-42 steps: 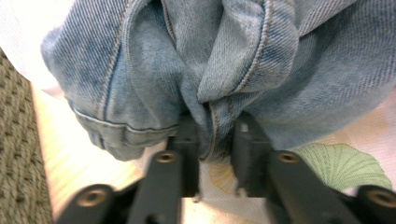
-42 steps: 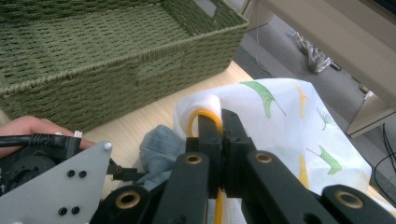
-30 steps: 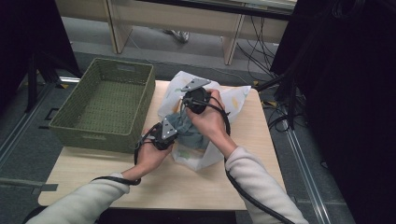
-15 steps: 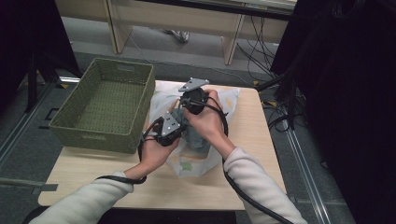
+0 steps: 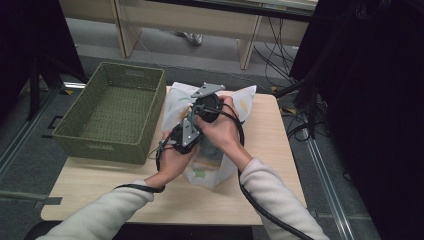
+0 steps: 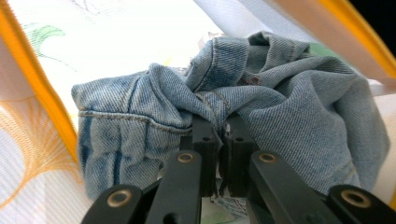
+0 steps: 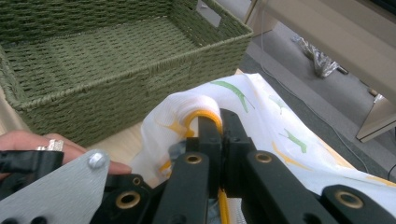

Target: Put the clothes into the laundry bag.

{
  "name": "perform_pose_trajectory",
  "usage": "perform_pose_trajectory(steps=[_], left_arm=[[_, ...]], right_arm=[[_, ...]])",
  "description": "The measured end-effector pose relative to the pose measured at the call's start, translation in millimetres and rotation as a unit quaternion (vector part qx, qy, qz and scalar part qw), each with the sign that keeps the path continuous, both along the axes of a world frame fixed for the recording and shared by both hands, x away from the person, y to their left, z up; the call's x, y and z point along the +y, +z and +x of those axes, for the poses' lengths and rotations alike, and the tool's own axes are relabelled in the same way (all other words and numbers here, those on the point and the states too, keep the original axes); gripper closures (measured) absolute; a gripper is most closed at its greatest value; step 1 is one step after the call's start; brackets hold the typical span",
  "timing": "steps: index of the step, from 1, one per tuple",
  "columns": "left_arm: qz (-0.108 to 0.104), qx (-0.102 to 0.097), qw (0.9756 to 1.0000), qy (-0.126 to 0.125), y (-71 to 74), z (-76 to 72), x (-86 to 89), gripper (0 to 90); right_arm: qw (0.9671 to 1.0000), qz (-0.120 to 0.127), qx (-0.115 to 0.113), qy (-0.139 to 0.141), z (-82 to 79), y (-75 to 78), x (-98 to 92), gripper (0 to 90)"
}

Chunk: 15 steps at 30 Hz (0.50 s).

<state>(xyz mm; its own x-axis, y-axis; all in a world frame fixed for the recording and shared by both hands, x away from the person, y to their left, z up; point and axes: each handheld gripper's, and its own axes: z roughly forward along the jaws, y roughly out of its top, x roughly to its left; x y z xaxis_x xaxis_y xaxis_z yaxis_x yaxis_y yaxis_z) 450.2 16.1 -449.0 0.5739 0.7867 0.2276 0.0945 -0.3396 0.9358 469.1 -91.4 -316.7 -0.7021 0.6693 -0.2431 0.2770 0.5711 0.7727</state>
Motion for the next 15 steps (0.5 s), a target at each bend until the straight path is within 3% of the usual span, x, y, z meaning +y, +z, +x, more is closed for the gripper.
perform_pose_trajectory(steps=[6,11,15], left_arm=[[0.010,-0.008,0.9997,0.019,-2.9,5.8,-2.6,84.5],[0.042,-0.023,0.9986,0.021,-5.7,8.8,-7.0,84.1],[0.054,-0.031,0.9978,0.023,-8.6,9.4,-9.0,83.6]], right_arm=[[1.0000,0.008,-0.001,0.000,-0.8,3.8,-1.2,89.9],[1.0000,0.007,0.000,0.002,-1.0,4.2,-0.6,89.9],[1.0000,0.007,0.000,0.003,-0.7,4.1,-0.7,89.9]])
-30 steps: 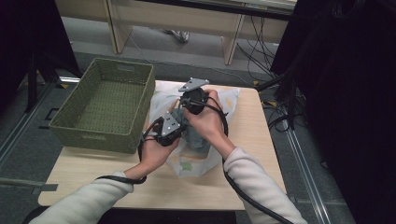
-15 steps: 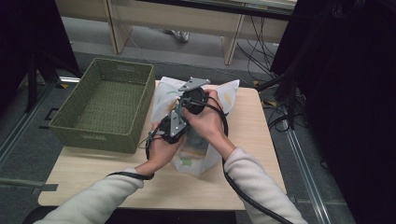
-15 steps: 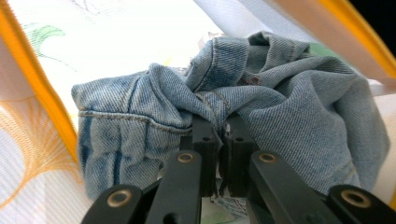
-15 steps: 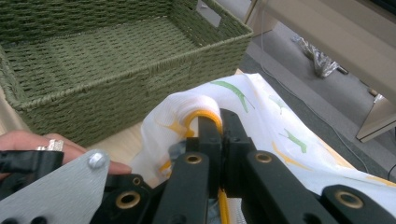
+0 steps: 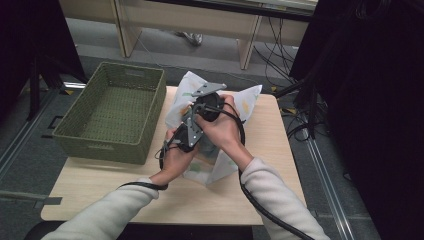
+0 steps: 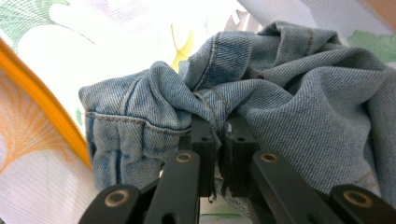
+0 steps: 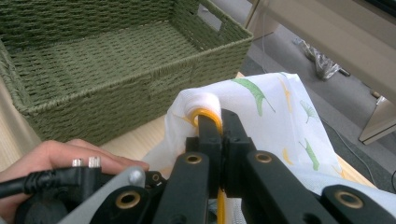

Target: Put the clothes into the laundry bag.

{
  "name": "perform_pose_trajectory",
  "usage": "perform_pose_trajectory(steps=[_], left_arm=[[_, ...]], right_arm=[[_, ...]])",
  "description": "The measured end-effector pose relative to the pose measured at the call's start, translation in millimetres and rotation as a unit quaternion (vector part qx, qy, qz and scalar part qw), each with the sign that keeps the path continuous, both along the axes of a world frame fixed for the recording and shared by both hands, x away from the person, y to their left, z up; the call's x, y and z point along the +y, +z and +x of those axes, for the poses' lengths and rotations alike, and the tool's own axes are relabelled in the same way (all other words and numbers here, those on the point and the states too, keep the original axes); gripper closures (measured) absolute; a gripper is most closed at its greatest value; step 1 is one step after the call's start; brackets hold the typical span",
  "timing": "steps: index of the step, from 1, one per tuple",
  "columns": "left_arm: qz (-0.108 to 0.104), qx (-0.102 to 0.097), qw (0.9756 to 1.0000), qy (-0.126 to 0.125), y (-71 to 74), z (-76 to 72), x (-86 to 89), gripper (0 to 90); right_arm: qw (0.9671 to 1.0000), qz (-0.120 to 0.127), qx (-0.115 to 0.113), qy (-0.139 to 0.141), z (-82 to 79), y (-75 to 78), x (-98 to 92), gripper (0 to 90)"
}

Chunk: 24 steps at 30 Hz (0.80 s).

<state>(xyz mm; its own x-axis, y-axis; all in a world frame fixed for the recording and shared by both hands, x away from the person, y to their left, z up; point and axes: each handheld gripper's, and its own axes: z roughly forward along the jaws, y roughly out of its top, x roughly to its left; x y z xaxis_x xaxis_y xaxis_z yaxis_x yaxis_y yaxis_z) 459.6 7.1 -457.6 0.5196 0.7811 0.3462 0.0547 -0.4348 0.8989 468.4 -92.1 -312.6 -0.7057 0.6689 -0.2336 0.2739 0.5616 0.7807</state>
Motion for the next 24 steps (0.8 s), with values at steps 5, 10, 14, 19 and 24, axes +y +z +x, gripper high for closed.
perform_pose_trajectory(steps=[5,10,14,19,24], left_arm=[[0.010,0.000,1.0000,0.001,-2.1,1.7,-1.7,83.4],[0.030,-0.008,0.9995,0.000,-4.7,6.5,-3.6,82.6],[0.036,-0.001,0.9993,-0.010,-8.2,10.3,-5.6,81.0],[0.054,0.001,0.9984,-0.018,-8.5,16.3,-7.9,78.3],[0.062,0.012,0.9973,-0.036,-9.5,23.2,-7.3,73.4]], right_arm=[[1.0000,0.001,0.001,0.001,0.1,0.8,-0.7,89.9],[0.9999,0.006,0.009,-0.006,-0.8,0.3,0.2,89.9],[1.0000,0.000,0.002,0.002,1.4,0.1,-2.0,89.9],[1.0000,0.001,0.002,0.002,2.0,0.4,-4.6,89.9],[1.0000,0.005,0.008,-0.002,1.8,0.0,-5.8,89.9]])
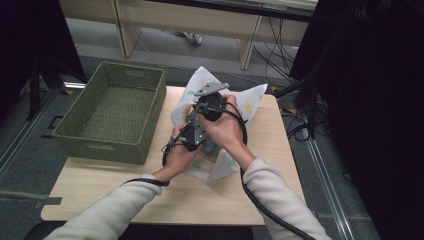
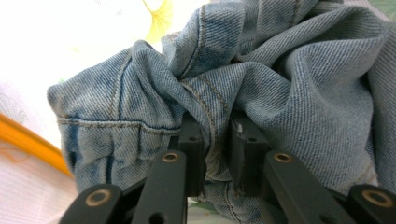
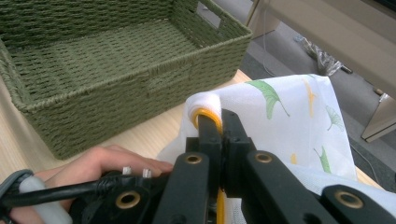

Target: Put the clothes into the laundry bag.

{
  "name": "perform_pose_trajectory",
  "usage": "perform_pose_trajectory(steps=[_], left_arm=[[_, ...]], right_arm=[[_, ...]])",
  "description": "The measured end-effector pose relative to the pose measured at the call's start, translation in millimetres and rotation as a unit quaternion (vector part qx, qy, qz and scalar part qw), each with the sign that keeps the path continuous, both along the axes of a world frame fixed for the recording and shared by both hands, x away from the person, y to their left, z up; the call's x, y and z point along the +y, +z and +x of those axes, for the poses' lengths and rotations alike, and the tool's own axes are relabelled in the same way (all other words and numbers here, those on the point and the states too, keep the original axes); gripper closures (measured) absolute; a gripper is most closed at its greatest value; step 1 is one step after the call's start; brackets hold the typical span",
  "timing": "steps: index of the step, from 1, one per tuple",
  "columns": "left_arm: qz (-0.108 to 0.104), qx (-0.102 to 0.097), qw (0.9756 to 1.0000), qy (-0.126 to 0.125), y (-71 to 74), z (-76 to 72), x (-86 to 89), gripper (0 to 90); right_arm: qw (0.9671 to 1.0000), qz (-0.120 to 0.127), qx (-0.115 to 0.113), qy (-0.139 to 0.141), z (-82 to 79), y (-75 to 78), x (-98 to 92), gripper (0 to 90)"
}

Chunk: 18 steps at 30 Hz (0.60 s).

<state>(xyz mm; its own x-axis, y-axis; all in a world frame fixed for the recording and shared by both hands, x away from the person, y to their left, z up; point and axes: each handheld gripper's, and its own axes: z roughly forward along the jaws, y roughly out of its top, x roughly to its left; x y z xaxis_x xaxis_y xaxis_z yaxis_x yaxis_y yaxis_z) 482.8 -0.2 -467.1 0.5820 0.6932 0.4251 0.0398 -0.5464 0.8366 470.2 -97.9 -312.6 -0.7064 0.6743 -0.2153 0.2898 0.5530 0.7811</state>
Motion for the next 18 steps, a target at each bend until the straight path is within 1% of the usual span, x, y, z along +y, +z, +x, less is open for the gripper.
perform_pose_trajectory(steps=[2,3,4,6,7,8,9,10,13,14,16,17,18], left_arm=[[-0.011,0.010,0.9998,-0.015,0.2,1.9,1.7,68.8],[-0.021,0.022,0.9992,-0.026,-0.2,2.1,2.4,65.6],[-0.043,0.058,0.9966,-0.040,-2.2,-0.1,1.3,61.5],[-0.039,0.065,0.9956,-0.055,0.1,-0.9,5.1,53.4],[-0.038,0.069,0.9949,-0.063,0.9,-1.8,7.1,49.2],[-0.042,0.082,0.9930,-0.074,0.8,-3.6,8.4,44.5],[-0.043,0.088,0.9918,-0.082,1.3,-5.5,10.2,39.8],[-0.043,0.093,0.9909,-0.087,1.7,-7.7,12.3,36.1],[-0.044,0.107,0.9882,-0.101,3.6,-14.5,18.3,26.4],[-0.045,0.108,0.9878,-0.103,4.6,-16.9,20.6,24.3],[-0.045,0.116,0.9862,-0.109,6.8,-21.4,24.7,21.7],[-0.044,0.118,0.9859,-0.110,7.9,-23.4,26.8,20.4],[-0.041,0.120,0.9860,-0.108,8.9,-25.8,28.8,20.0]], right_arm=[[1.0000,0.000,0.001,-0.003,0.8,-0.2,-1.6,89.9],[1.0000,-0.001,0.000,-0.002,1.8,-0.4,-3.1,89.9],[1.0000,-0.001,0.000,-0.004,2.1,-0.4,-4.1,89.9],[1.0000,-0.004,-0.003,-0.003,3.9,-0.7,-6.4,89.9],[1.0000,0.000,0.002,-0.008,3.4,-0.7,-7.2,89.9],[1.0000,-0.003,-0.003,-0.006,3.9,-0.6,-8.3,89.9],[1.0000,-0.002,-0.002,-0.007,4.0,-0.9,-8.9,89.9],[1.0000,-0.001,0.002,-0.010,3.8,-1.3,-9.4,89.9],[1.0000,-0.006,-0.002,-0.008,4.5,-1.1,-10.8,89.9],[1.0000,-0.005,-0.001,-0.008,4.7,-1.0,-11.0,89.9],[0.9999,-0.006,-0.002,-0.010,4.6,-0.5,-11.2,89.9],[0.9999,-0.003,0.002,-0.013,4.0,-0.5,-10.8,89.9],[0.9999,-0.006,-0.002,-0.010,4.6,-0.2,-11.0,89.9]])
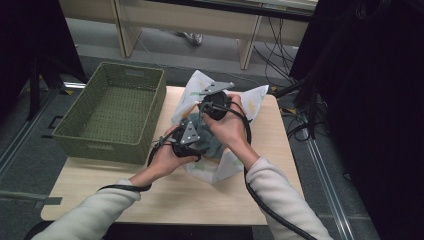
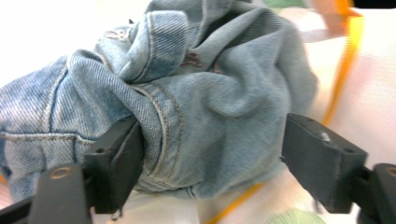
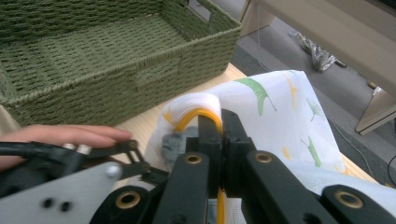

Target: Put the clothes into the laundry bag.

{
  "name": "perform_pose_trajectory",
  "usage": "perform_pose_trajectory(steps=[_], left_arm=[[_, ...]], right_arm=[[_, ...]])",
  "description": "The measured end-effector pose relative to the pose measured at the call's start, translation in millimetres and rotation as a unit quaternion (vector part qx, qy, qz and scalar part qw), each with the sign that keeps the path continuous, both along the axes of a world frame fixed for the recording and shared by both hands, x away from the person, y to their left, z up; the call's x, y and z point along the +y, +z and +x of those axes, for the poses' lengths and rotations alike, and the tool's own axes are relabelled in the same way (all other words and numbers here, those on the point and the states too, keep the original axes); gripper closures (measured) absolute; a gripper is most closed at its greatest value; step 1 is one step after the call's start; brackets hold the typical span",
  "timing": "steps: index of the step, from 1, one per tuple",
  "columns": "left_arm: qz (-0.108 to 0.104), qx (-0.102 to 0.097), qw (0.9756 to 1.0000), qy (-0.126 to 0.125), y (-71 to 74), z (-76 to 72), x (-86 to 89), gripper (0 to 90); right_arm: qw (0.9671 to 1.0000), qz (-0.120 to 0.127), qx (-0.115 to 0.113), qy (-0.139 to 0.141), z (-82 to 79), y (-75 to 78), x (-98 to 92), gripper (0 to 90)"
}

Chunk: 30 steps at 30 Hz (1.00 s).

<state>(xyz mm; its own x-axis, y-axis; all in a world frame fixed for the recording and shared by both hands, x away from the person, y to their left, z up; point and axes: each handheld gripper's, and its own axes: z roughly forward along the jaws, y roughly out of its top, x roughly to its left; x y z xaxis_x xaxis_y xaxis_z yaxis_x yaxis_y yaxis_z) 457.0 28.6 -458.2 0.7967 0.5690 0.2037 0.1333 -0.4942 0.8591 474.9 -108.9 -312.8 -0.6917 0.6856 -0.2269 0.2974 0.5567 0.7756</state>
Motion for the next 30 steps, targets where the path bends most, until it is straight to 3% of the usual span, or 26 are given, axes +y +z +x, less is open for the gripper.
perform_pose_trajectory(steps=[3,6,9,14,19,22,25,28,30], left_arm=[[0.005,-0.012,0.9998,0.016,2.3,-9.5,6.7,22.6],[-0.001,-0.015,0.9992,0.037,-0.4,-21.9,10.8,33.3],[-0.005,-0.003,0.9996,0.029,-8.7,-29.7,6.3,40.6],[0.021,-0.001,0.9997,0.012,-22.0,-29.3,-14.4,34.1],[0.044,-0.010,0.9984,0.035,-30.9,-17.9,-34.1,29.0],[0.055,-0.012,0.9971,0.051,-30.7,-12.1,-40.4,39.8],[0.062,-0.023,0.9958,0.064,-28.4,-7.3,-41.9,61.4],[0.048,-0.029,0.9959,0.071,-24.2,-2.7,-41.2,82.6],[0.038,-0.027,0.9961,0.075,-20.2,-0.4,-40.6,84.9]], right_arm=[[1.0000,-0.001,-0.001,0.002,-0.1,-0.1,0.7,89.9],[1.0000,-0.001,-0.001,0.003,-0.2,-0.5,0.9,89.8],[1.0000,-0.003,0.000,0.003,-0.3,-0.7,1.8,89.9],[1.0000,-0.002,0.003,0.001,-1.3,-1.5,3.9,89.9],[1.0000,-0.003,0.004,0.005,-2.3,-1.6,6.0,89.9],[1.0000,-0.002,0.006,0.007,-3.4,-2.2,6.7,89.9],[1.0000,0.000,0.004,0.009,-4.0,-2.5,6.8,89.9],[0.9999,0.001,0.005,0.011,-5.0,-1.9,6.9,89.9],[0.9999,0.002,0.004,0.012,-5.9,-1.2,7.0,89.9]])
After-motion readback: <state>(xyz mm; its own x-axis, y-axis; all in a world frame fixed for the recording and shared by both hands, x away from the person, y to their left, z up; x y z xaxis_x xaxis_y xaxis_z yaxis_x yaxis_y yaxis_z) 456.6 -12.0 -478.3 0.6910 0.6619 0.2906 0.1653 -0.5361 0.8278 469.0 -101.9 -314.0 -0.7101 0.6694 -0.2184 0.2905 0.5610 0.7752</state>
